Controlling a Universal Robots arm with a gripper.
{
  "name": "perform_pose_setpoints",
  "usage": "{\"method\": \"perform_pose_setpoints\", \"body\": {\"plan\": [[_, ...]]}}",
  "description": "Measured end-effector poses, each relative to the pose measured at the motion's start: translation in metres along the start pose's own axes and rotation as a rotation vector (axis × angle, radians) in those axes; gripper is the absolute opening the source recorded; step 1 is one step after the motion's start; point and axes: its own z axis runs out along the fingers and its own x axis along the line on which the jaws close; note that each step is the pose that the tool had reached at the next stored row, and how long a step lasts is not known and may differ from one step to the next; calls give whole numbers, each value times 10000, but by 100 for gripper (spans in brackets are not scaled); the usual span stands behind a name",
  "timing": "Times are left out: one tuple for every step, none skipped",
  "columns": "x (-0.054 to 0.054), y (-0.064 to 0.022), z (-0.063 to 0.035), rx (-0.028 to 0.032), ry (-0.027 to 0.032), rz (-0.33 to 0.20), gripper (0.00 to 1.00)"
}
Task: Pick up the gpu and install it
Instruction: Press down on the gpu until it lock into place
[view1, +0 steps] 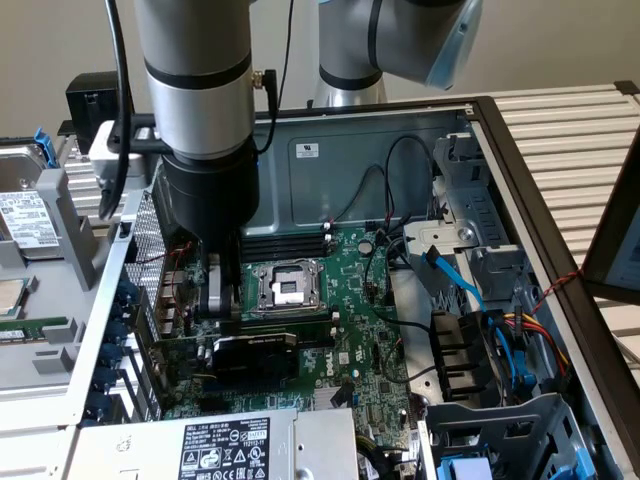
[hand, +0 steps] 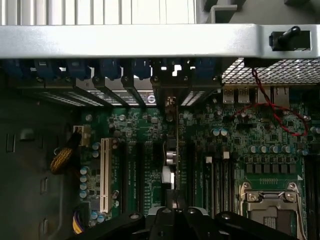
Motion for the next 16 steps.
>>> {"method": "perform_pose_setpoints", "body": {"plan": [[-1, -17, -1, -1, 0, 0, 11], [-1, -33, -2, -4, 1, 0, 11], [-2, -48, -3, -7, 1, 1, 11], [-2, -58, -4, -12, 1, 1, 11], [-1, -67, -3, -19, 0, 0, 11], [-1, -80, -4, -23, 2, 0, 11], [-2, -92, -2, -24, 1, 0, 11], [-2, -98, 1, -24, 0, 1, 11], [-2, -98, 7, -25, 1, 1, 11], [-3, -99, 14, -25, 1, 2, 11], [-3, -99, 22, -25, 1, 3, 11], [-3, -99, 29, -25, 2, 2, 11], [-3, -100, 36, -25, 2, 2, 11], [-3, -101, 43, -25, 2, 2, 11], [-3, -101, 51, -25, 2, 2, 11], [-3, -102, 60, -25, 2, 1, 11]]}}
